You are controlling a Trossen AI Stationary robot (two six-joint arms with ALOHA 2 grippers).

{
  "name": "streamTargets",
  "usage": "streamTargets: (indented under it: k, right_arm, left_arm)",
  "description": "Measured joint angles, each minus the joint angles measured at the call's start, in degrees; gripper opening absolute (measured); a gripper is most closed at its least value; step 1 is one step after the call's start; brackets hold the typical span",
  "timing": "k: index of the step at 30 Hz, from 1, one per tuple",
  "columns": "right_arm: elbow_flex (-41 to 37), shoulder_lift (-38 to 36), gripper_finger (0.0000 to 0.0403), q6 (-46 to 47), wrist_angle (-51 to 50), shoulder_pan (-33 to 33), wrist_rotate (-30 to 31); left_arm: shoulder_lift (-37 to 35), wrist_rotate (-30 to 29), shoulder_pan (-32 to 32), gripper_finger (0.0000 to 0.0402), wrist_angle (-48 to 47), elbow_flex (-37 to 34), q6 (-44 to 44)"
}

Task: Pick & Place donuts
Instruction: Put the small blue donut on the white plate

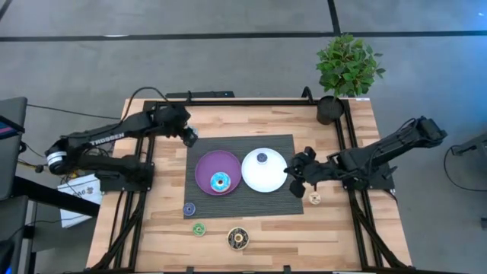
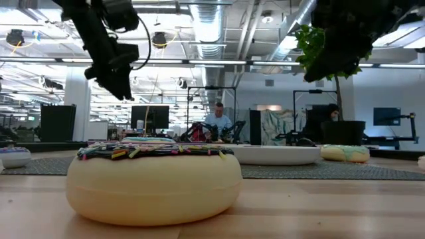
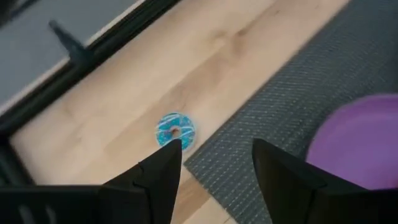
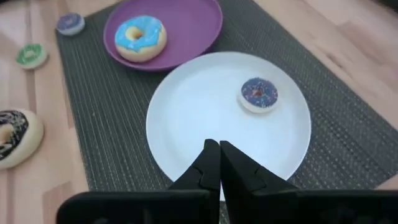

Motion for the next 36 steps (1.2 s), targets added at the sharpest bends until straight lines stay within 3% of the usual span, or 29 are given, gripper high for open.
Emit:
streamTargets:
  k: [5,13,19,36]
  right_arm:
    - [0.0,1.9,0.0,0.01,0.2,-0.56,-2.63]
    - [0.02,0.62,0.0,-3.88,0.38,-0.41,-8.45]
    - [0.02,-1.08,0.0,-4.17,-0.03,-0.41,-9.48]
    - [0.02,-1.17,0.0,-4.62,-0.97,-0.52,-9.45]
  left_arm:
    - [6.23,6.49,6.01,0.0209,0.28,0.05,1.43]
    - [17.64,6.4,11.22,0.0283,3.39,0.05,1.28]
    - [24.1,8.55,13.35,0.0324,9.48,0.05,1.33]
    - [31.13,4.27,13.88,0.0332,13.67,0.18,1.34]
